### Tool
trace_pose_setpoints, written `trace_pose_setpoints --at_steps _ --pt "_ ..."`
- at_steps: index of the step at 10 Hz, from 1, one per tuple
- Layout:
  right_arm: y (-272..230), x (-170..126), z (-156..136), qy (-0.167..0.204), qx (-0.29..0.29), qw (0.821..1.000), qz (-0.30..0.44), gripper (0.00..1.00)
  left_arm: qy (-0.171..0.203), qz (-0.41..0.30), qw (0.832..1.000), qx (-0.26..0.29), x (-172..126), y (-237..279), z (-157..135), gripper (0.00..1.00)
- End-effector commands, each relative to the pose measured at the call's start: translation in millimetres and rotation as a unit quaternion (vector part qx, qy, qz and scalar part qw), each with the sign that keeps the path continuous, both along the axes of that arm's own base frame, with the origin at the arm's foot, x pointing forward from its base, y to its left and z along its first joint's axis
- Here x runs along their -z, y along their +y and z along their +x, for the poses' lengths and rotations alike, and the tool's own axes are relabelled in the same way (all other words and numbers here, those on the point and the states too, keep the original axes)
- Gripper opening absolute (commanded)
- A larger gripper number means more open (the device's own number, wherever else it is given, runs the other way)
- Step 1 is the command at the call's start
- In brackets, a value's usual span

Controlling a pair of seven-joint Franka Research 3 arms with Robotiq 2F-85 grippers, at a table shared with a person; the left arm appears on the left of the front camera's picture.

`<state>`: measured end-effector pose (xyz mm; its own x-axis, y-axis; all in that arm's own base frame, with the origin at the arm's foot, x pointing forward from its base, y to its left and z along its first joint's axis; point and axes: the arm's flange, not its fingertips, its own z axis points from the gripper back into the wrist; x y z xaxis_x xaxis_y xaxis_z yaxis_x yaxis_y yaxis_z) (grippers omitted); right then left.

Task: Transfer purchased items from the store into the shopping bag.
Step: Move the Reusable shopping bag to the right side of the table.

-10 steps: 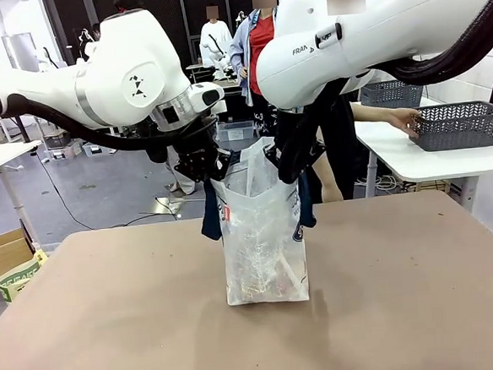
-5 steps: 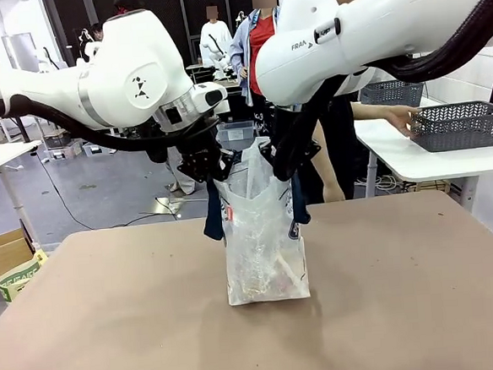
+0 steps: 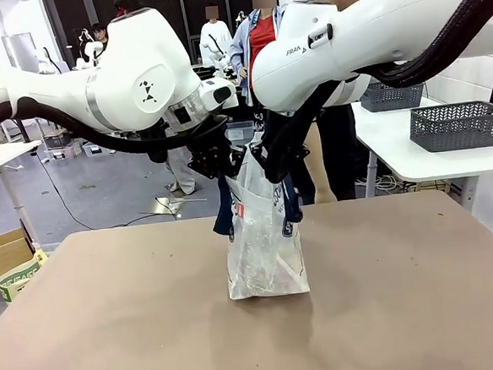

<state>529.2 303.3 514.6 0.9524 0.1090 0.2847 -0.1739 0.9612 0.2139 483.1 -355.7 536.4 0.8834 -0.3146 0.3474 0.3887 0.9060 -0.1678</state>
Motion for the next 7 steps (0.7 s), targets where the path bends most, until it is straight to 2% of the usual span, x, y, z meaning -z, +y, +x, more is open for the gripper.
trace_pose_setpoints --at_steps 1,4,6,7 --pt "1.4 4.8 -1.6 -0.011 -0.002 1.000 0.028 0.00 -0.015 -0.009 1.000 -0.010 -0.5 -2.2 -0.3 0.00" --pt "4.7 7.7 0.7 -0.010 -0.004 0.999 0.034 0.00 -0.006 -0.016 1.000 -0.006 6.4 -10.7 1.2 0.00" --pt "-0.8 3.2 2.0 0.015 0.026 0.999 0.024 0.00 -0.009 -0.009 1.000 -0.022 6.2 -3.6 -1.5 0.00" --pt "5.4 3.9 0.9 -0.003 0.002 1.000 0.013 0.00 0.000 -0.005 1.000 0.003 8.5 -6.3 2.2 0.00"
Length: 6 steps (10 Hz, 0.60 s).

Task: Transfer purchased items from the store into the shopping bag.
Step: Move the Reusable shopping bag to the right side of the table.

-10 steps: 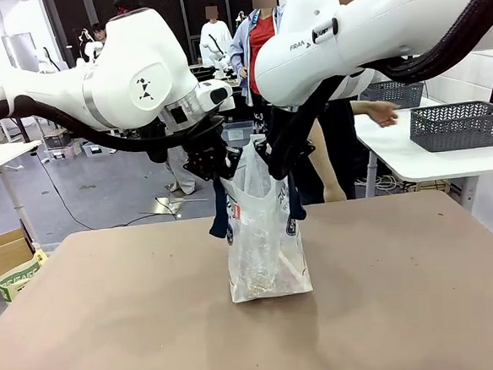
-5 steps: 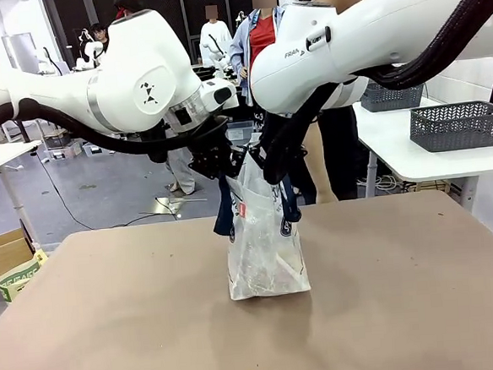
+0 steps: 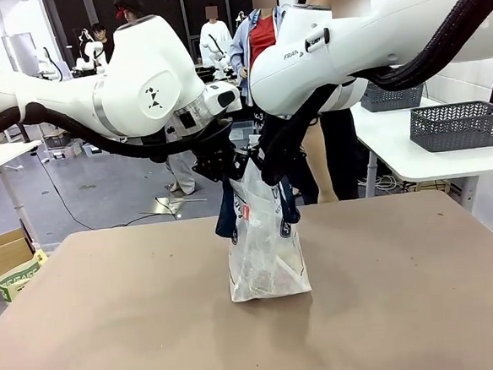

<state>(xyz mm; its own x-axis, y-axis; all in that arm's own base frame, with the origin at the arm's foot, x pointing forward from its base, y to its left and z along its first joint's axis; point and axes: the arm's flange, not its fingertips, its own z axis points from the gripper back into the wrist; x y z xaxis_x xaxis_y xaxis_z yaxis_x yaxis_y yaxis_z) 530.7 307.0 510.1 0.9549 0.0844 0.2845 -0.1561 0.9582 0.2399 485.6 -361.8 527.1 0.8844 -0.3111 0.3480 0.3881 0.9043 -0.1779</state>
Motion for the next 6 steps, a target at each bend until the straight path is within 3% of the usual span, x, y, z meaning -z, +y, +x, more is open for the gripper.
trace_pose_setpoints --at_steps 1,6 --pt "1.7 -0.6 -0.6 -0.004 -0.007 1.000 0.000 0.00 -0.002 0.000 1.000 0.003 -0.7 -0.2 -0.3 0.00" --pt "9.5 5.8 -0.5 -0.020 -0.021 0.999 0.016 0.00 -0.007 -0.019 1.000 0.008 -1.2 -6.8 2.4 0.00"
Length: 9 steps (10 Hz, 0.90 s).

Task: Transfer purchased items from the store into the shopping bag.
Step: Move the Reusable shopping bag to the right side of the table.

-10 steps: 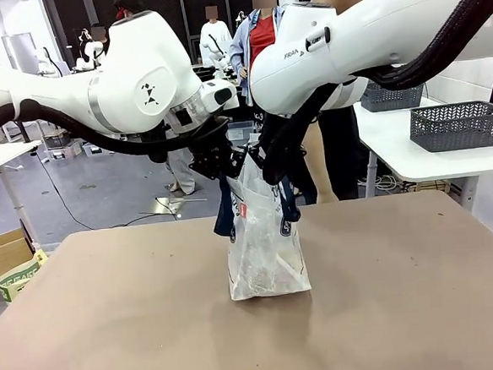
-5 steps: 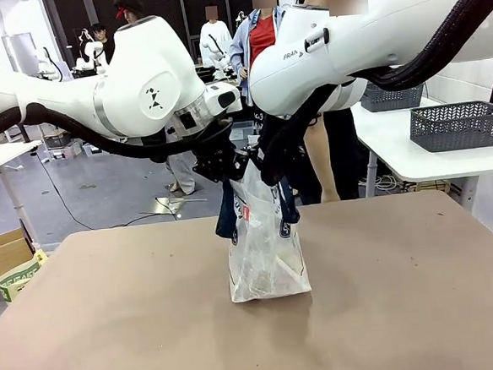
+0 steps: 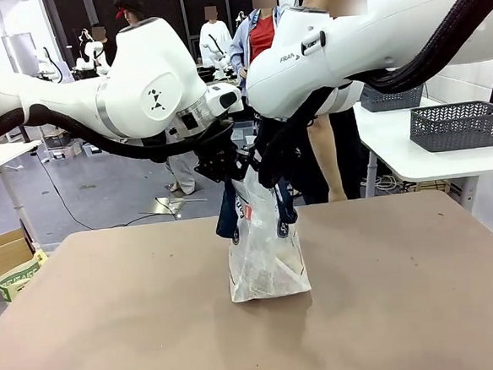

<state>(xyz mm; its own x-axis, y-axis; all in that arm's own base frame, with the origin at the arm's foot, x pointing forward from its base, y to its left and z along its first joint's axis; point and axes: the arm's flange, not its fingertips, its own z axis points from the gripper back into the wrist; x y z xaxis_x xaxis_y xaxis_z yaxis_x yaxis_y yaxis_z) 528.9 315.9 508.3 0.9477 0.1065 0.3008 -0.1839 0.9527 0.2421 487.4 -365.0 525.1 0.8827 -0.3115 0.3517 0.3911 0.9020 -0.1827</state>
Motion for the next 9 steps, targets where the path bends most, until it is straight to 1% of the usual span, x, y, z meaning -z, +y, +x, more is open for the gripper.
trace_pose_setpoints --at_steps 1,7,9 --pt "1.4 4.4 2.4 -0.012 -0.011 1.000 0.015 0.00 -0.011 -0.018 1.000 0.010 -2.5 -4.4 0.5 0.00" --pt "5.1 5.4 3.7 -0.009 -0.005 1.000 0.022 0.00 -0.012 -0.047 0.999 0.024 -1.6 -3.2 0.2 0.00" --pt "4.8 4.3 5.1 -0.011 -0.002 1.000 0.022 0.00 -0.016 -0.061 0.998 0.029 -3.1 -1.6 -1.5 0.39"
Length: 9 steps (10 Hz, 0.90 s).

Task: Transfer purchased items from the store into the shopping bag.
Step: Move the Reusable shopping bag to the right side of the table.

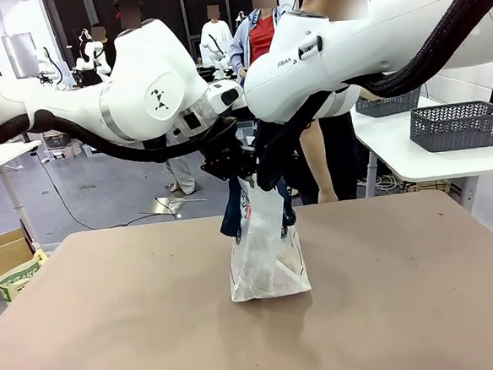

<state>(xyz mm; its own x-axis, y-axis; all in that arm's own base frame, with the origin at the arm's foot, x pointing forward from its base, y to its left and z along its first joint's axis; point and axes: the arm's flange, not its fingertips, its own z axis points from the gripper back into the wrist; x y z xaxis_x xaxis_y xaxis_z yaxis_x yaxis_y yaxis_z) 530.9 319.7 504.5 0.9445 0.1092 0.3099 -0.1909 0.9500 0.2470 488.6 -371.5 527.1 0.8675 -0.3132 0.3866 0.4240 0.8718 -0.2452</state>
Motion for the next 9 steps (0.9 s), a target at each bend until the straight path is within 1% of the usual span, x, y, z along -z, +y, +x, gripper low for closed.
trace_pose_setpoints --at_steps 1,3,9 --pt "1.0 0.5 4.3 -0.005 0.006 1.000 0.020 0.00 -0.012 -0.031 0.999 0.010 -3.1 6.0 -3.1 0.59" --pt "1.4 -1.5 4.9 -0.009 0.011 1.000 0.021 0.00 -0.015 -0.042 0.999 0.020 -7.8 4.2 -5.0 0.99" --pt "1.3 -1.2 10.3 -0.007 0.021 1.000 0.022 0.00 -0.016 -0.086 0.995 0.052 -16.0 2.6 -12.9 1.00"
